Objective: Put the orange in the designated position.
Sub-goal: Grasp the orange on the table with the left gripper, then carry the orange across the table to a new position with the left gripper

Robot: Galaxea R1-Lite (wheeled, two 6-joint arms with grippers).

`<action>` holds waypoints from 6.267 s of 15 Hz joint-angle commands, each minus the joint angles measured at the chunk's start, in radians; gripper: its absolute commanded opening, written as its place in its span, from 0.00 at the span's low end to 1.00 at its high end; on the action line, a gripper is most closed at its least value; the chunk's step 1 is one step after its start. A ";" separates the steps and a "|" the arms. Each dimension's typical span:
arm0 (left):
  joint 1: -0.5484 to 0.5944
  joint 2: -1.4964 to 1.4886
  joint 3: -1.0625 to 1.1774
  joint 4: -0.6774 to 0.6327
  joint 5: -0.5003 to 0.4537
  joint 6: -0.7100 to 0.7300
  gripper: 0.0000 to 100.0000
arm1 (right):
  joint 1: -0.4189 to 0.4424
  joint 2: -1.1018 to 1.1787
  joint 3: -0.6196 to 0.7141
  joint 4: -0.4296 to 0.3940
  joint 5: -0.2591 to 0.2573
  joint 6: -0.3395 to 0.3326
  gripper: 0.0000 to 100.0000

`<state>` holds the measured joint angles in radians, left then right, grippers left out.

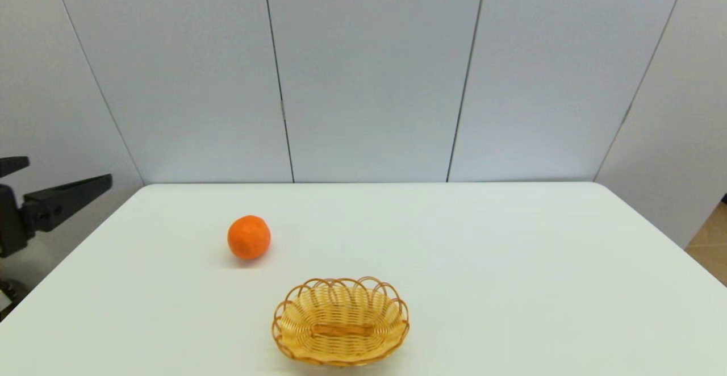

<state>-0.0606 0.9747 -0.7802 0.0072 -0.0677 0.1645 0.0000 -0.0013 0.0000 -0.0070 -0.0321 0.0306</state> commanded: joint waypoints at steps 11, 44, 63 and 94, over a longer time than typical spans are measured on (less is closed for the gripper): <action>-0.110 0.553 -0.248 0.257 -0.139 -0.008 1.00 | 0.000 0.000 0.000 -0.001 0.000 0.000 1.00; -0.100 1.075 -0.530 0.278 -0.132 -0.029 1.00 | 0.000 0.000 0.000 -0.001 0.000 0.000 1.00; -0.416 1.032 -1.015 0.241 -0.135 -0.088 0.00 | 0.000 0.000 0.000 -0.001 0.000 0.000 1.00; -0.389 0.828 -0.728 0.539 0.009 -0.025 0.00 | 0.000 0.000 0.000 -0.001 0.000 0.000 1.00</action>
<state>-0.5174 1.9128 -1.6309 0.5368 -0.0577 0.0715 0.0000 -0.0013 0.0000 -0.0072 -0.0321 0.0311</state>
